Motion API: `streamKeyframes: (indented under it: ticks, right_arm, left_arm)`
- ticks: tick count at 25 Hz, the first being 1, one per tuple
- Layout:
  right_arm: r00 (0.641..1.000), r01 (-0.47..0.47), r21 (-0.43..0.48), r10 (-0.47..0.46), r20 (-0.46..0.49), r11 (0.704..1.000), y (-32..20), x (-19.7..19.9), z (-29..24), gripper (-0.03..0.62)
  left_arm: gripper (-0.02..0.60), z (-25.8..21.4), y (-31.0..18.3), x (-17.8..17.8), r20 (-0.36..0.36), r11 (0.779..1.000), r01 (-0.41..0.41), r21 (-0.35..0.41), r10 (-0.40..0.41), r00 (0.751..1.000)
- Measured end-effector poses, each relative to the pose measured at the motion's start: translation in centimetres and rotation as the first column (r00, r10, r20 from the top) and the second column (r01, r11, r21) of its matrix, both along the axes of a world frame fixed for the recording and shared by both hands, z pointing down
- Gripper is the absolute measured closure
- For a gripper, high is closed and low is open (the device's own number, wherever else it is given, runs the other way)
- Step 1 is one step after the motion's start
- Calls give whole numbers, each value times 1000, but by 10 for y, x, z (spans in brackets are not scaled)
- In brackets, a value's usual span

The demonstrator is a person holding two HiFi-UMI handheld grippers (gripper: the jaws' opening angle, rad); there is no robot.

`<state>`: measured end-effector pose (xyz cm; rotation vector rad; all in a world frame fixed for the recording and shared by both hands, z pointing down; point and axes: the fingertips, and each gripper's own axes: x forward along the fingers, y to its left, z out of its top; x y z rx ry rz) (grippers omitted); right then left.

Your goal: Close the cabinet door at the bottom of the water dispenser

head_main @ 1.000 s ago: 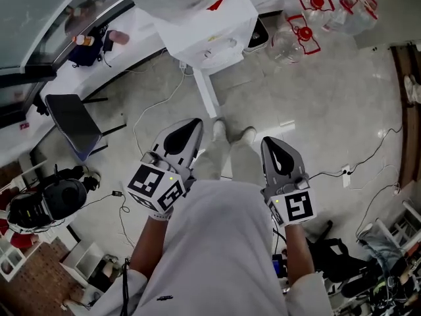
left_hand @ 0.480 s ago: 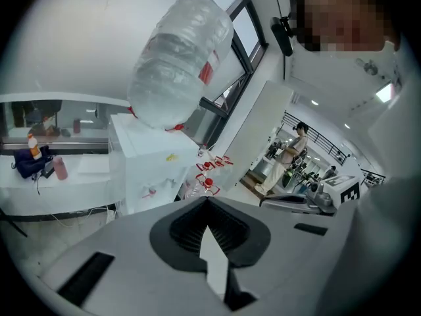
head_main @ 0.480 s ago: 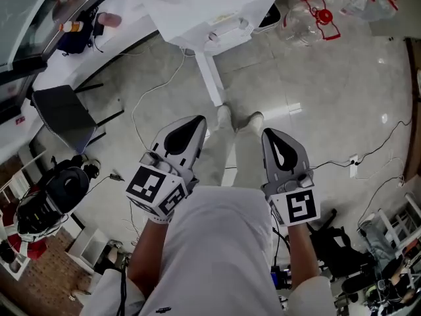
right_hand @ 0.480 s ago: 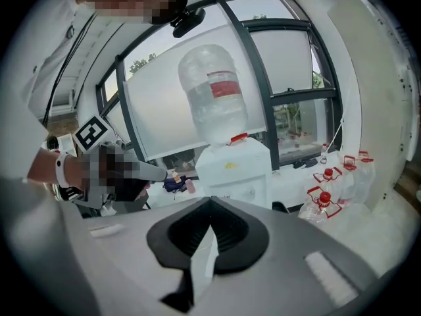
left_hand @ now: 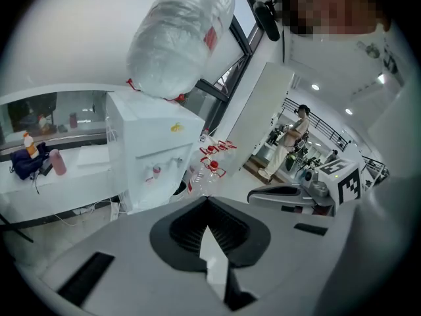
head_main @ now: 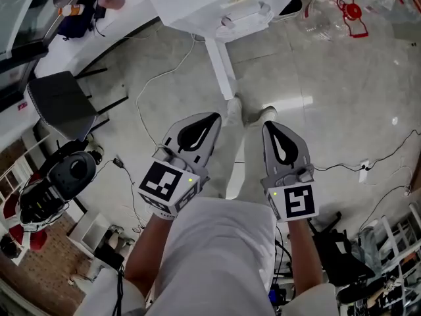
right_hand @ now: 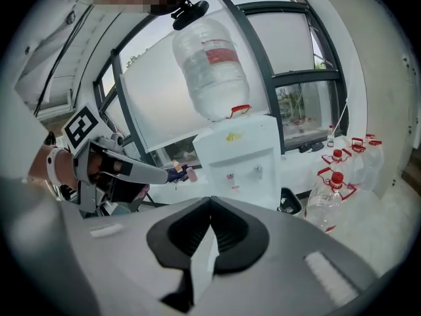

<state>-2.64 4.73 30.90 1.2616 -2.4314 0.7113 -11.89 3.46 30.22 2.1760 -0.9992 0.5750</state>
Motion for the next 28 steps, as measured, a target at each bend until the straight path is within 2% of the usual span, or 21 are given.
streamKeyframes:
  ticks: [10, 15, 21, 28]
  right_arm:
    - [999, -7, -18, 8, 42, 1000, -9, -9, 60, 557]
    - [999, -6, -49, 9, 43, 999, -9, -11, 95, 543]
    - [998, -19, -97, 24, 54, 995, -7, -15, 145, 528]
    - [999, -9, -123, 14, 41, 992, -6, -27, 191, 496]
  left_arm:
    - [577, 45, -4, 4, 11, 999, 30, -22, -30, 999]
    - [577, 71, -1, 7, 9, 997, 50, -60, -50, 999]
    - [575, 110, 2, 3, 50, 995, 64, -75, -60, 997]
    - [577, 145, 8, -3, 61, 993, 78, -93, -73, 995]
